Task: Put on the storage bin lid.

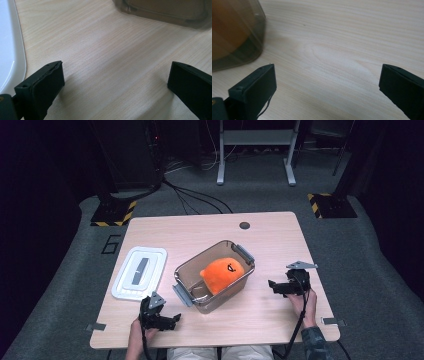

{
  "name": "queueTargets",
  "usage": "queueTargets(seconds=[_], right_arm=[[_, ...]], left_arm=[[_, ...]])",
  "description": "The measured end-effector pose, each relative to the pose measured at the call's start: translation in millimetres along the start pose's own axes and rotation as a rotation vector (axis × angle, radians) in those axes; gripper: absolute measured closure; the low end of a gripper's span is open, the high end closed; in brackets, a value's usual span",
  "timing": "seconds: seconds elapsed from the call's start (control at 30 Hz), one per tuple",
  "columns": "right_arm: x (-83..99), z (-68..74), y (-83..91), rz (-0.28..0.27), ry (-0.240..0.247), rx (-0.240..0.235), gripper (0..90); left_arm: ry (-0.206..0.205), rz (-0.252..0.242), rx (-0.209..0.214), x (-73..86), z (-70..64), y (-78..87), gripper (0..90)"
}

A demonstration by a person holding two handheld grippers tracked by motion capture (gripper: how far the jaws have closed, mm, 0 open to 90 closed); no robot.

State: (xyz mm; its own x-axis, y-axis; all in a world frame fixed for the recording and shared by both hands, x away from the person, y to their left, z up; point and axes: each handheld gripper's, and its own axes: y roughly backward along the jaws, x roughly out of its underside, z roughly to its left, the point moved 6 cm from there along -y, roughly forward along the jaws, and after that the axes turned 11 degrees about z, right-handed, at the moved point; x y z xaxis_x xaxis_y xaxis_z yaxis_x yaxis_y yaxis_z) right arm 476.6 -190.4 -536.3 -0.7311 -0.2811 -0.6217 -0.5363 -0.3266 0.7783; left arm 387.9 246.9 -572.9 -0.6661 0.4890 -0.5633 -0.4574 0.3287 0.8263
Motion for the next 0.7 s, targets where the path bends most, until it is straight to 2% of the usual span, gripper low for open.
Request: queueTargets(seconds=[0.07, 0.17, 0.33, 0.43, 0.5, 0.6, 0.7], right_arm=[[2.3, -0.8, -5.7, -0.001, 0.004, -0.009, 0.1], [4.1, -0.7, -11.7, -0.003, 0.020, 0.013, 0.4], [9.0, 2.8, -26.0, 0.074, 0.071, 0.054, 0.0], [11.7, 6.5, -33.7, 0.103, 0.078, 0.049, 0.0], [12.1, 6.6, -33.8, 0.094, 0.073, 0.047, 0.0], [13.0, 4.2, -34.1, 0.072, 0.079, 0.052, 0.0], [12.9, 4.4, -34.3, 0.071, 0.076, 0.060, 0.0]], left_arm=[[-0.001, 0.000, 0.000, 0.0, 0.1, 0.0, 0.6], [-0.001, 0.000, 0.000, -0.1, 0.1, -0.1, 0.6], [0.004, -0.007, -0.006, -0.6, 0.3, -0.7, 0.4], [0.023, 0.000, -0.016, -1.1, 0.0, -0.7, 0.4], [0.034, -0.005, -0.023, -1.6, -0.5, -1.2, 0.4], [0.025, 0.004, -0.021, -1.6, 0.6, -0.7, 0.5], [0.026, 0.016, -0.064, -1.9, 7.0, 1.8, 0.1]])
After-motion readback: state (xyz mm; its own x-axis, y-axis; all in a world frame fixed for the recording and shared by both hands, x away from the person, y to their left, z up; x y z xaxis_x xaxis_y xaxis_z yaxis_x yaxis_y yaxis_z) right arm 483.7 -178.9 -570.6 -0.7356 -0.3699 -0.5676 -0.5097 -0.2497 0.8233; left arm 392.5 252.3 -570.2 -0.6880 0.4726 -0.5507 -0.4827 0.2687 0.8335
